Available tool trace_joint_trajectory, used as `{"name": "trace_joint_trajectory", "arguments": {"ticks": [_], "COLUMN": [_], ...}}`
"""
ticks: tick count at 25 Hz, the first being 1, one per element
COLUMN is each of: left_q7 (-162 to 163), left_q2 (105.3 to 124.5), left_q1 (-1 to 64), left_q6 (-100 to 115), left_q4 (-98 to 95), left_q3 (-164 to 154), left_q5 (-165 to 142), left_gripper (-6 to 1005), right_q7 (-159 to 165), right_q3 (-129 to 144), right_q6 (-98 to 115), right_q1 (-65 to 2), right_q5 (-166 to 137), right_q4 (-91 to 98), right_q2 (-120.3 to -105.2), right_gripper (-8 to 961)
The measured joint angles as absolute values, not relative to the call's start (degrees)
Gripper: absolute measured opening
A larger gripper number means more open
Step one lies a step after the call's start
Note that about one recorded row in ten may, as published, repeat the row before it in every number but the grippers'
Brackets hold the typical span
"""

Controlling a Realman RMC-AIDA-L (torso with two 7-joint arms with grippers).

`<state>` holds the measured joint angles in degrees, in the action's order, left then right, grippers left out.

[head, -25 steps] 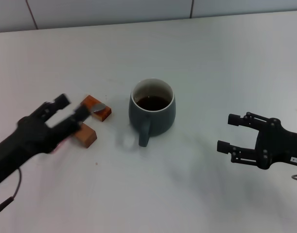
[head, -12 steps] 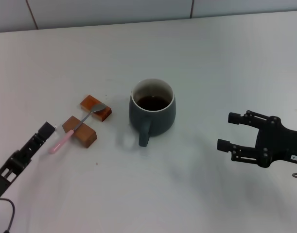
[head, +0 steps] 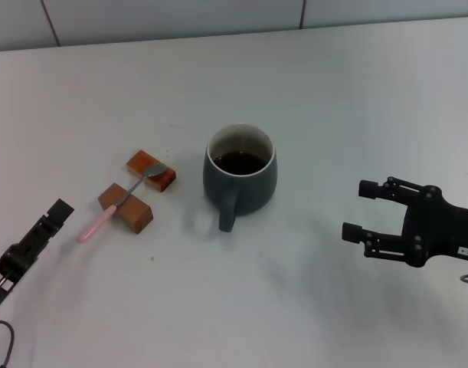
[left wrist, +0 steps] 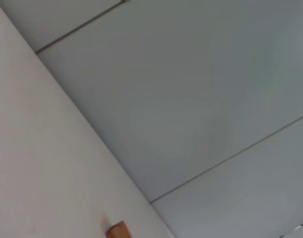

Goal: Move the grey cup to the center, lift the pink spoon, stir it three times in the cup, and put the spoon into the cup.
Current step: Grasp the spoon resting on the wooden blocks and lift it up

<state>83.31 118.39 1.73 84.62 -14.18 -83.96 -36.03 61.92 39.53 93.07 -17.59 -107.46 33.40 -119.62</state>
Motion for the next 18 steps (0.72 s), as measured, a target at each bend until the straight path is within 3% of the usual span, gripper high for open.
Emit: {"name": "trace_joint_trajectory", "arguments": {"ticks": [18], "left_q7": [84.6], "left_q2": [118.6], "left_q1": [4.1], "left_q6": [82.2], "left_q4": [-9.5], "left_q3": [-82.8], "left_q5": [-35.9], "left_gripper": [763], "right_q7": [62.0], "right_q3": [39.7], "right_q6": [93.1], "right_q1": [-17.9], "right_q5": [-107.6], "right_q4": [33.4], "right_q2": [-119.71], "right_gripper": [823]}}
